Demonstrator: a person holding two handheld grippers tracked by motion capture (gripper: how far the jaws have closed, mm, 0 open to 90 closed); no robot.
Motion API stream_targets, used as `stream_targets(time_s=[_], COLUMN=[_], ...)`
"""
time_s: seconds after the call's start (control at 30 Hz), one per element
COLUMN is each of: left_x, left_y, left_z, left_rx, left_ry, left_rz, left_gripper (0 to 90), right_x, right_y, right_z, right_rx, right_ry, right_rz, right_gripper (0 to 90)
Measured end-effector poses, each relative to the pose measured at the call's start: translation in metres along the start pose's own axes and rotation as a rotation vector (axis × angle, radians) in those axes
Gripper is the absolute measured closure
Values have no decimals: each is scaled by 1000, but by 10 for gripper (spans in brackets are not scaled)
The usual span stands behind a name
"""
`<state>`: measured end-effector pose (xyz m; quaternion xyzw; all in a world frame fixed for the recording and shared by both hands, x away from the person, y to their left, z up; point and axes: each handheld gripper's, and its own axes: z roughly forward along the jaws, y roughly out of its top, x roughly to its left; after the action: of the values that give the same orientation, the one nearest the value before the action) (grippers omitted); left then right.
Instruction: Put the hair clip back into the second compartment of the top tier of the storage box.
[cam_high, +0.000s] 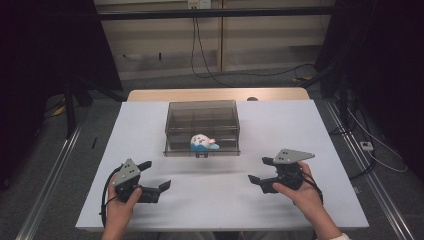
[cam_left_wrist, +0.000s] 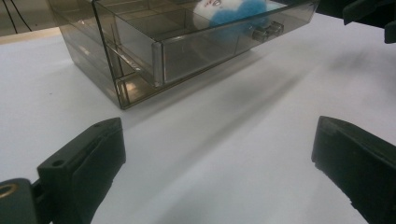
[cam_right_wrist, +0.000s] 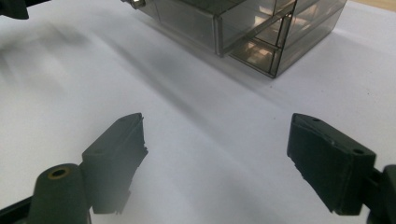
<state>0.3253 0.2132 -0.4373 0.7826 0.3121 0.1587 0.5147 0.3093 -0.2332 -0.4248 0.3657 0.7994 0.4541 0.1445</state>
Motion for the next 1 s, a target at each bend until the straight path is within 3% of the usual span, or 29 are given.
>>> stream_targets(time_s=[1.0], left_x=[0], left_y=[0], left_z=[0], left_rx=[4], left_ry=[-1], left_rz=[5], left_gripper=[29], right_x=[-8], right_y=[-20], right_z=[-15], right_rx=[1], right_ry=[-29], right_rz=[21], right_gripper=[186])
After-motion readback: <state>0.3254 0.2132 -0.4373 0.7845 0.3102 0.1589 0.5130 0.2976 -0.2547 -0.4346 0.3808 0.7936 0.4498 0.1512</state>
